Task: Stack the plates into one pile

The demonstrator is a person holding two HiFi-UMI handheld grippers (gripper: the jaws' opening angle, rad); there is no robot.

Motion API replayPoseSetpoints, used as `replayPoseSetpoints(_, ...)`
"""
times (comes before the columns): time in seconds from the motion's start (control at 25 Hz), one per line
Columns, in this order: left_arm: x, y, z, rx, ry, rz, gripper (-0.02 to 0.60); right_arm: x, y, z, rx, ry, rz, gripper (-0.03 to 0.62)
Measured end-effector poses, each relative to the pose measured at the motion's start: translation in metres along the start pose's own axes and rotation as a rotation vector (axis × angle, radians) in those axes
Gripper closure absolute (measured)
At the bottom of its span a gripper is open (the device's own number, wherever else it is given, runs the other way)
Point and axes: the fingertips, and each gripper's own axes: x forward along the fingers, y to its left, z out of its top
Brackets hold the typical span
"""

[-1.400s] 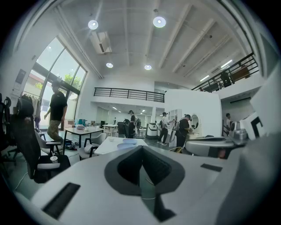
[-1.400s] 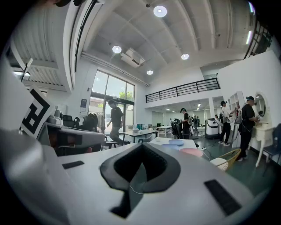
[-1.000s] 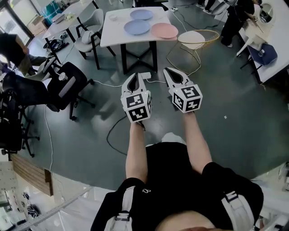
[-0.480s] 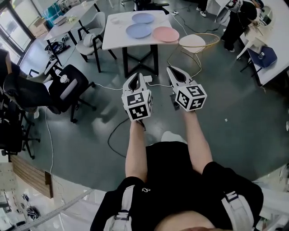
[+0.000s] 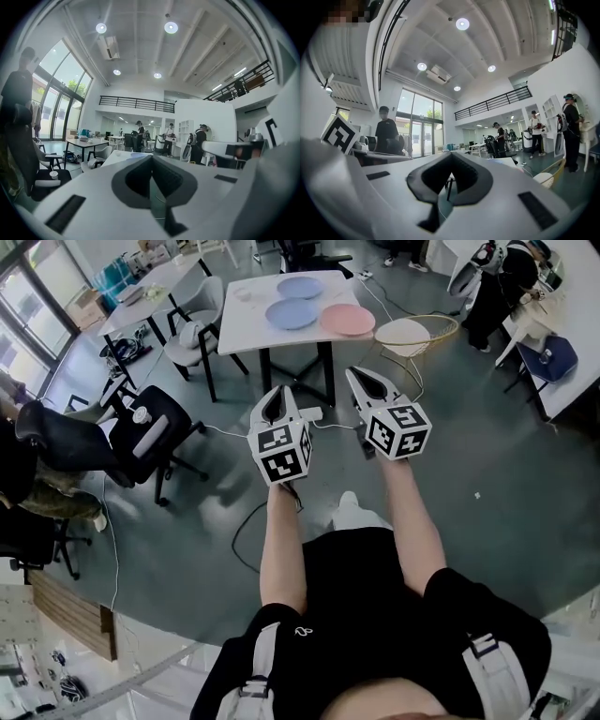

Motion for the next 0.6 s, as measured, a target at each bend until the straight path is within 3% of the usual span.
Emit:
replayPoseSetpoints(0.2, 0.013, 0.008, 0.02, 0.019, -0.039, 0.011, 0.569, 0.015, -0.012, 0.021, -0.015, -0.044, 0.011, 0.587)
replayPoseSetpoints(0.44, 0.045, 0.037, 0.023, -0.027, -0.037, 0.031, 0.569, 0.055, -0.024, 0.011, -0.009, -0.037, 0.04, 0.588)
replayPoseSetpoints(0.6, 0.085, 0.036, 0.032, -0.017, -0.043, 0.027, 0.569, 0.081, -0.059, 0.002, 0.017, -0.027, 0.02, 0.587)
